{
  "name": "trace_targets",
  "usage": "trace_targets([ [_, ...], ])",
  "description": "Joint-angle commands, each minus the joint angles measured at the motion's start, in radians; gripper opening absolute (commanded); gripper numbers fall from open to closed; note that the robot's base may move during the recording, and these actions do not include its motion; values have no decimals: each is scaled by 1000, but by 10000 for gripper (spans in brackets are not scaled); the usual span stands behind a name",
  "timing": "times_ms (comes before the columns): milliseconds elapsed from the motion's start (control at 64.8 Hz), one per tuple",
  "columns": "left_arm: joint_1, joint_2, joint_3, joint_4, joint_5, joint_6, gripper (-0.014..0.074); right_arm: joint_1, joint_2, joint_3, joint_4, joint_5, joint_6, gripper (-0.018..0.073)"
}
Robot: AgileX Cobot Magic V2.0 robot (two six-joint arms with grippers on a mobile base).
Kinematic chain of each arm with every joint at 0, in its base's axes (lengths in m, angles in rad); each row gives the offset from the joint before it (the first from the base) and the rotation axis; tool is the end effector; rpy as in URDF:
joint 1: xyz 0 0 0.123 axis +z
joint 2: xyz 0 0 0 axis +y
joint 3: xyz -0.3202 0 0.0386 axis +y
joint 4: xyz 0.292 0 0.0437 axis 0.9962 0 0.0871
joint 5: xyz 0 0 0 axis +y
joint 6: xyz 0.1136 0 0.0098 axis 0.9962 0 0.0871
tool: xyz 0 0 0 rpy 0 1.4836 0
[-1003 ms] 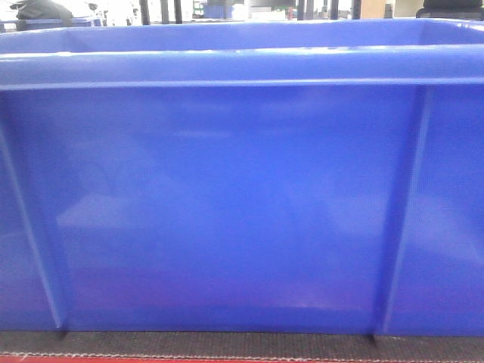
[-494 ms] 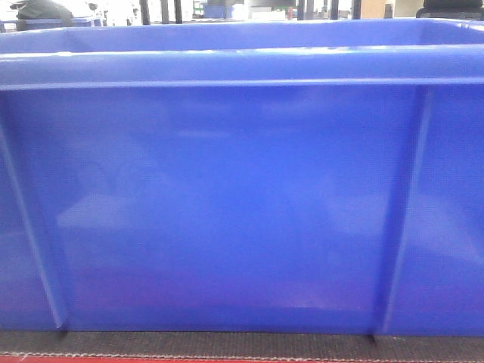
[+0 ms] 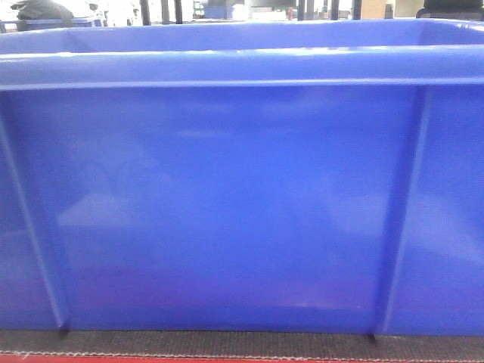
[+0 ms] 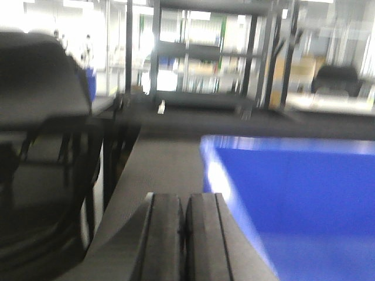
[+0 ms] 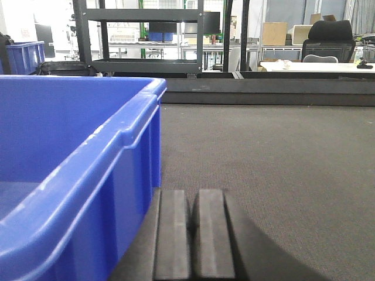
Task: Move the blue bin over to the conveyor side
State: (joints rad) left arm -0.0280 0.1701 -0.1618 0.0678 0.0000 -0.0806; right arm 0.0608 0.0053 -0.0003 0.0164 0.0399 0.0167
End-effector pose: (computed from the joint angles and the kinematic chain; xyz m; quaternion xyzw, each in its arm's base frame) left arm 0.0969 -0.0027 0.2654 0.0052 0.6787 -0.0150 0.7343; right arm 0.0860 0.0053 0.2102 -0.0098 0.6919 0.0341 0.7211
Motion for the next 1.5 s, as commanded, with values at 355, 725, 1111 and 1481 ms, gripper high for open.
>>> trace_targets([
  [355,5,-170,162,32,92,1,11,-7,-5,0,-2,-25,-8,-89],
  [725,5,-170,162,32,16,1,11,-7,-5,0,-2,-25,-8,-89],
  [1111,5,-170,162,32,9,1,11,-7,-5,0,-2,-25,-8,-89],
  [1481,5,-170,162,32,9,1,11,-7,-5,0,-2,-25,-8,-89],
])
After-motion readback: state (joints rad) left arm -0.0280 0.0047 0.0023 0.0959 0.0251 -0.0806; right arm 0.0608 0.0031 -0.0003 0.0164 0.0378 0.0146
